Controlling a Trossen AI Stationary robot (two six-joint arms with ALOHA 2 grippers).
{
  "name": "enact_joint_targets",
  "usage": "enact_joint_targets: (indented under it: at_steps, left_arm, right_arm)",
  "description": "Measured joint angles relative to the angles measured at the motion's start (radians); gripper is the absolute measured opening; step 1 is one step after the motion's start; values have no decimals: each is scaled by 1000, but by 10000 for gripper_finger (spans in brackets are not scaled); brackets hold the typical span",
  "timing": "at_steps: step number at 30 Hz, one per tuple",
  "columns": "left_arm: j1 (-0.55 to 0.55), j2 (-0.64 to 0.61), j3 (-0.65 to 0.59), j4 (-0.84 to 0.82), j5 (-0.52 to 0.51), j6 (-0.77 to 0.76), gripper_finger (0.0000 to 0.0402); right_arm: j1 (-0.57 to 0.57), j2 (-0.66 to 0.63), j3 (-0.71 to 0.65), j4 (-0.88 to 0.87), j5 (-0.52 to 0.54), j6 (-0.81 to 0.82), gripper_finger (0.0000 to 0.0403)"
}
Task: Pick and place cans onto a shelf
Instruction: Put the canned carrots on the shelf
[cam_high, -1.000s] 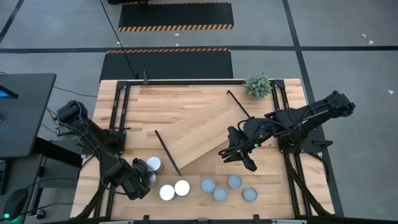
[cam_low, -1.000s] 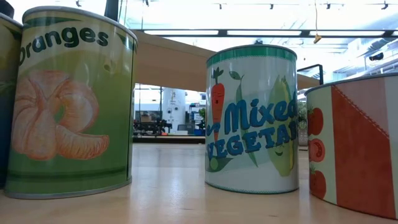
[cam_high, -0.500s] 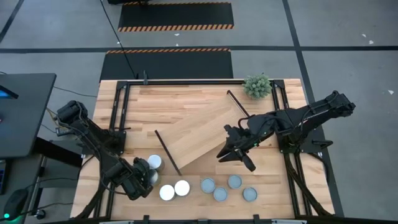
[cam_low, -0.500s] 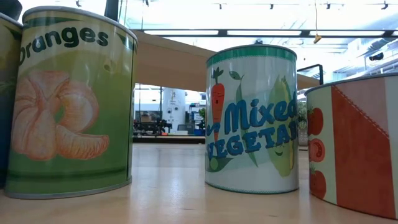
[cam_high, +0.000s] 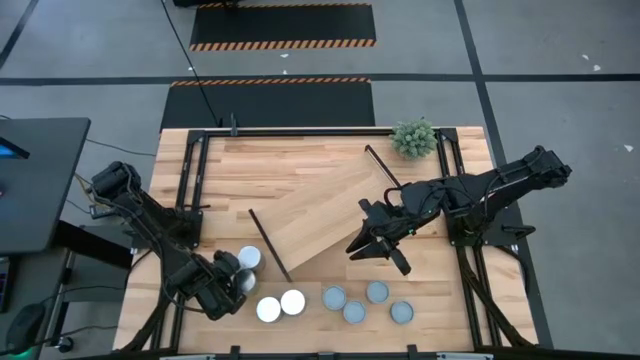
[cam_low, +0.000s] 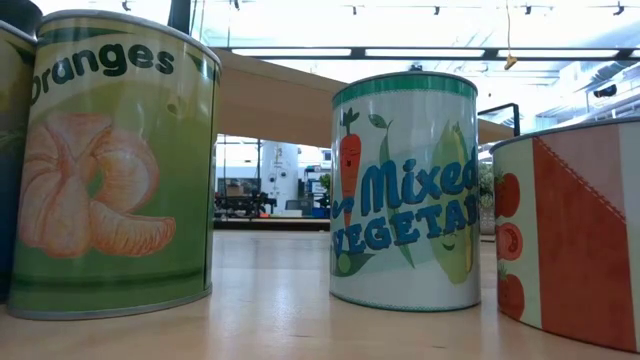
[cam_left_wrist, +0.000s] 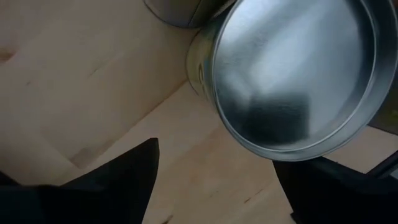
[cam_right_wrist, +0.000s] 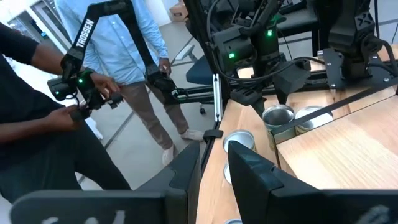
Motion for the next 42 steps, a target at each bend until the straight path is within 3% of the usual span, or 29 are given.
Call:
enact_joint_targets:
  at_steps: [3, 9, 42]
  left_arm:
    - [0, 0, 0, 1, -9, -2, 325]
    - [0, 0, 0, 8, -19, -25, 393]
    - [17, 0, 0, 88, -30, -41, 396]
  right_arm:
    - [0, 0, 0, 0, 0, 0, 90]
    - [0, 0, 0, 0, 0, 0, 90]
    - [0, 0, 0, 0, 0, 0, 90]
